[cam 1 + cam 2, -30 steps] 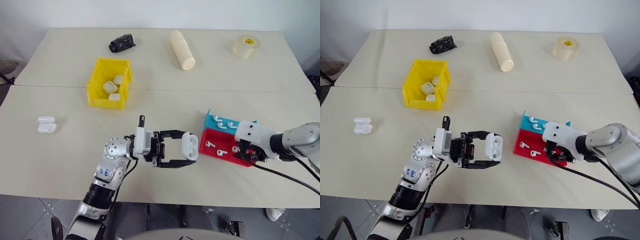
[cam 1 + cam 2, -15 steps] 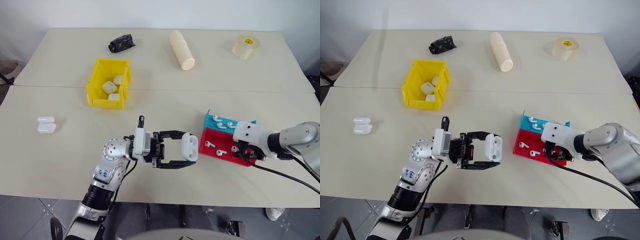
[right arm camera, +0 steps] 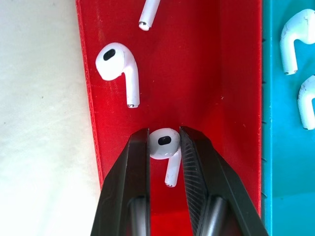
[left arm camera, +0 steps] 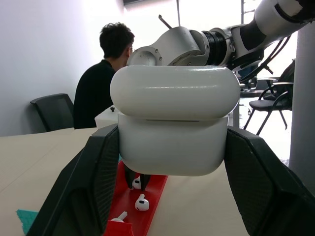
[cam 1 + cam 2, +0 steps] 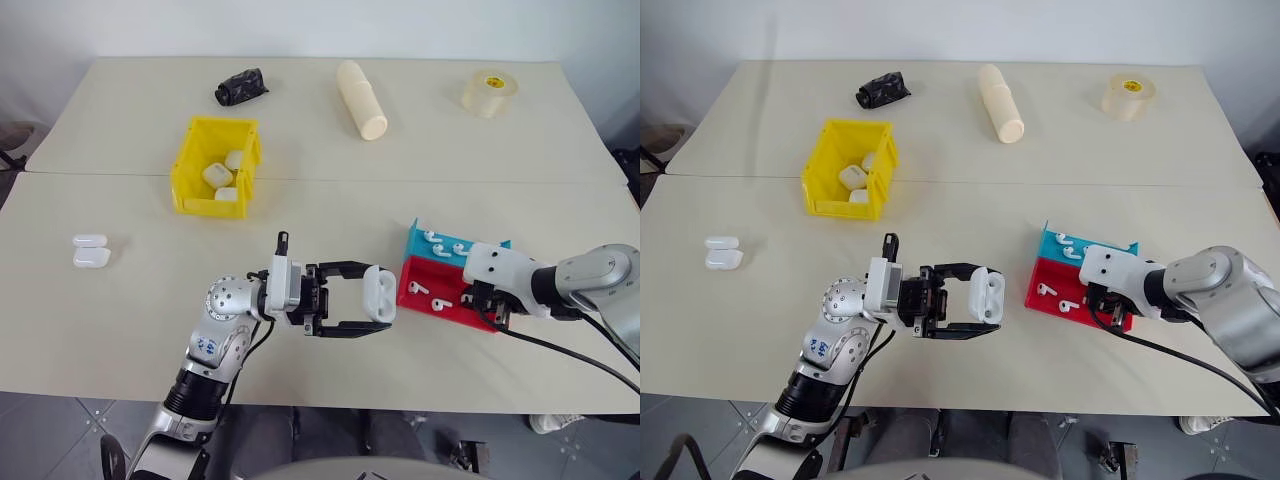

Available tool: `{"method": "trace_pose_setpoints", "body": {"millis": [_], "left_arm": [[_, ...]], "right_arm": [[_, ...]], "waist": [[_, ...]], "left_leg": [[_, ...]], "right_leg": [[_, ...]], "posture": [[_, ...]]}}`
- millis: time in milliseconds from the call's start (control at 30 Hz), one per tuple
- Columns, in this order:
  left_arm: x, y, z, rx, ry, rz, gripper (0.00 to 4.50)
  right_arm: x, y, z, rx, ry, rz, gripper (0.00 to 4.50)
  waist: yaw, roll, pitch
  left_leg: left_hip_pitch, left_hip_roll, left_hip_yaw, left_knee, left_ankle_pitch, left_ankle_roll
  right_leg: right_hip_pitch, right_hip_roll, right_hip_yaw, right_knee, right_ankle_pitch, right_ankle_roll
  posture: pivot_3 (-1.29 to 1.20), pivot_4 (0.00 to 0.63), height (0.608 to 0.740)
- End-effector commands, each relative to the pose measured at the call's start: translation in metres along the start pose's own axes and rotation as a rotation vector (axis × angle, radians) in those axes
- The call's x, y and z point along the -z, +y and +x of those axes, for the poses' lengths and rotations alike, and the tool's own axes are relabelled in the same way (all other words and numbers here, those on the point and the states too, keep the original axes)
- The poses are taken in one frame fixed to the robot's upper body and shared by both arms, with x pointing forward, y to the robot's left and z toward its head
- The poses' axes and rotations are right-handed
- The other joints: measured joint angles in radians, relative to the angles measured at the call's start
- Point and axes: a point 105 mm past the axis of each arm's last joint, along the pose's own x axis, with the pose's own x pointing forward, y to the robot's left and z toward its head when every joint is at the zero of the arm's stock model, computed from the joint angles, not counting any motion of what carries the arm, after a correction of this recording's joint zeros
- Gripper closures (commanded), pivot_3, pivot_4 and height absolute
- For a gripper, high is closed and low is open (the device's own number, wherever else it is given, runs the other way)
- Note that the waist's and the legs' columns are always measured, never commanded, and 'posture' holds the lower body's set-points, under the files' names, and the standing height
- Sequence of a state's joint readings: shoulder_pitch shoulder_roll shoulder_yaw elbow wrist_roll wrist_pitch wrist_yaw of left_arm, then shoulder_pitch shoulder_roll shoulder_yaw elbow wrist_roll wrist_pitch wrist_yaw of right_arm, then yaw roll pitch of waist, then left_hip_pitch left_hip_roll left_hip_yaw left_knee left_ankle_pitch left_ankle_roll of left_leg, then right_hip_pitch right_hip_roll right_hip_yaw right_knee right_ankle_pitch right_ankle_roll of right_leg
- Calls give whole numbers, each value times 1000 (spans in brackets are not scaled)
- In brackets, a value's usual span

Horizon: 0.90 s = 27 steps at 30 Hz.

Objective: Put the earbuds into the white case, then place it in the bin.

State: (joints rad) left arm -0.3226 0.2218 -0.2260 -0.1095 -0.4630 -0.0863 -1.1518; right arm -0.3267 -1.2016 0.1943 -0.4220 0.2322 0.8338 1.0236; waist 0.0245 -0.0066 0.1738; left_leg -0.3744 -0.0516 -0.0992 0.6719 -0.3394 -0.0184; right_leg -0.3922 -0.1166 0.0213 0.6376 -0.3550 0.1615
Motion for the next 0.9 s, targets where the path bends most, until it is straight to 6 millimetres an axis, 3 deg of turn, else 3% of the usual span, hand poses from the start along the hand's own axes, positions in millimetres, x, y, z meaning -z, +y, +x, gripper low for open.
{"method": "trace_pose_setpoints", "body": {"millis": [33, 233, 300, 400, 600, 900], "left_arm": [[-7, -2, 0, 23, -19, 21, 1580], [-2, 3, -10, 38, -4, -3, 1580], [-1, 7, -11, 33, -3, -5, 1580], [0, 14, -10, 17, -11, -8, 1580], [0, 19, -6, 25, -20, -48, 1580], [-10, 24, -3, 22, -29, -127, 1580]], "right_arm": [[-30, 0, -27, 1, -172, -32, 4001], [-52, 4, -54, 51, -456, -142, 4001], [-64, 13, -60, 32, -613, -177, 4001], [-90, 23, -77, 48, -939, -120, 4001], [-124, 41, -86, 75, -1295, -6, 4001], [-136, 61, -69, 82, -1443, 150, 4001]], "waist": [[1, 0, 0], [5, 0, 0], [3, 0, 0], [2, -1, 1], [-1, -1, 1], [-3, -1, 1]], "left_leg": [[0, 0, 0, 0, 0, 0], [0, 0, 0, 0, 0, 0], [0, -1, 0, 1, 0, 0], [0, 0, 0, 1, 0, 0], [0, 1, -1, 1, 0, 0], [0, -2, -2, 1, 0, 0]], "right_leg": [[0, 0, 0, 0, 0, 0], [1, 0, -1, 0, 0, 0], [1, 0, -1, 0, 0, 1], [1, 0, -1, 0, 0, 1], [1, 1, -1, 0, 0, 1], [1, 0, 0, 2, 0, 1]], "posture": [[0, 150, 740], [0, 150, 740], [0, 150, 740], [0, 150, 740], [0, 150, 740], [0, 150, 740]]}}
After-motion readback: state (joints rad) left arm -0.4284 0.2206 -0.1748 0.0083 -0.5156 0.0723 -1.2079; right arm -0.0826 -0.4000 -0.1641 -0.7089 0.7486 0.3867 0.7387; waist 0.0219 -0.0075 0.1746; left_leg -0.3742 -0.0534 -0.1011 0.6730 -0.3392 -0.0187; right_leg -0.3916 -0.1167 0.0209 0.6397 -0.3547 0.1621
